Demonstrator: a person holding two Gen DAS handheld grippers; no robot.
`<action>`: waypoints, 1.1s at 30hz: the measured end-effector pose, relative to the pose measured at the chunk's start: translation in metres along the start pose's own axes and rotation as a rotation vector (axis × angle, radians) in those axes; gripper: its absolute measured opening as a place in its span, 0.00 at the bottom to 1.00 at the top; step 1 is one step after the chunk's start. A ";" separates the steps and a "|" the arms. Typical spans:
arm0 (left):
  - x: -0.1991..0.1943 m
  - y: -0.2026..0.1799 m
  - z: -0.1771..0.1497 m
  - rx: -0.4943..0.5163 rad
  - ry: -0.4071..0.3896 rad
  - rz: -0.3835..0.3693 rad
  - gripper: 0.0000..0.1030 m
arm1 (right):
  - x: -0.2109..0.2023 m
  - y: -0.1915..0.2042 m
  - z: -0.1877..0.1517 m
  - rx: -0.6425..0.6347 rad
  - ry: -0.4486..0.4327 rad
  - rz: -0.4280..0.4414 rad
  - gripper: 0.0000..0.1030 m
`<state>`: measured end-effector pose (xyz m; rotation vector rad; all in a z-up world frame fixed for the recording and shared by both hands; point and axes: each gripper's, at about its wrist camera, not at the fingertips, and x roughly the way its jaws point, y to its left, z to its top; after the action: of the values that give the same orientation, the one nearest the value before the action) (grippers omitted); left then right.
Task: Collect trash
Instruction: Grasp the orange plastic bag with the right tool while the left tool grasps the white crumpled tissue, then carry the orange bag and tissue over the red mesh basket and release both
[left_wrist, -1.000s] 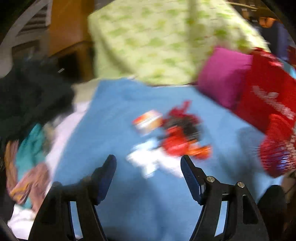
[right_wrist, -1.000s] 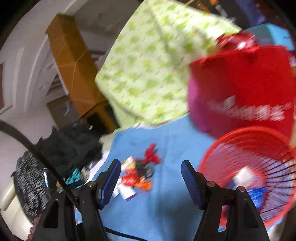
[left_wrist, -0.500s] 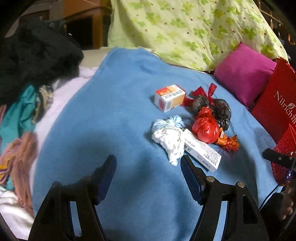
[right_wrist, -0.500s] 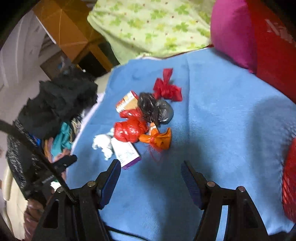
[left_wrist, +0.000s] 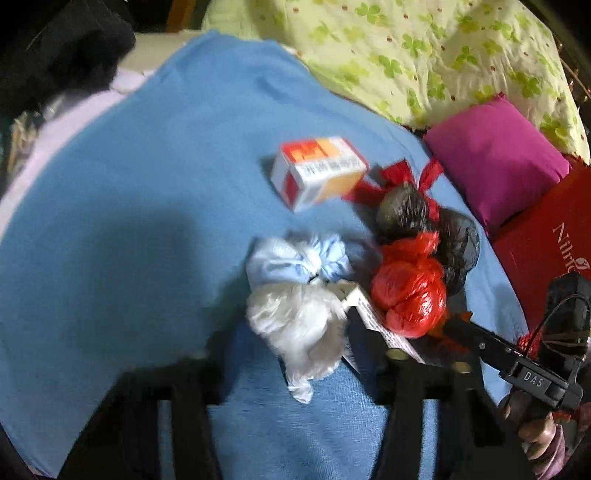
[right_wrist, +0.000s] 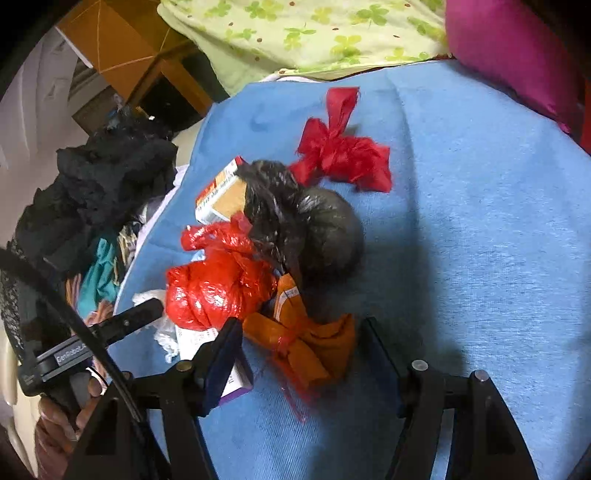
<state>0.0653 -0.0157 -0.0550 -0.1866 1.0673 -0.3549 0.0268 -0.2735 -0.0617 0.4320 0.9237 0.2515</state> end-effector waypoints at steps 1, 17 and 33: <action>0.002 0.000 -0.001 -0.002 -0.001 0.003 0.41 | 0.000 0.001 -0.001 -0.011 0.006 0.001 0.37; -0.107 -0.039 -0.038 0.110 -0.187 0.057 0.29 | -0.121 0.034 -0.042 -0.015 -0.213 0.051 0.28; -0.213 -0.175 -0.091 0.446 -0.426 0.183 0.29 | -0.299 0.056 -0.092 -0.053 -0.517 0.016 0.28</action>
<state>-0.1411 -0.0969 0.1330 0.2262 0.5597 -0.3593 -0.2235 -0.3174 0.1287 0.4277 0.4064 0.1660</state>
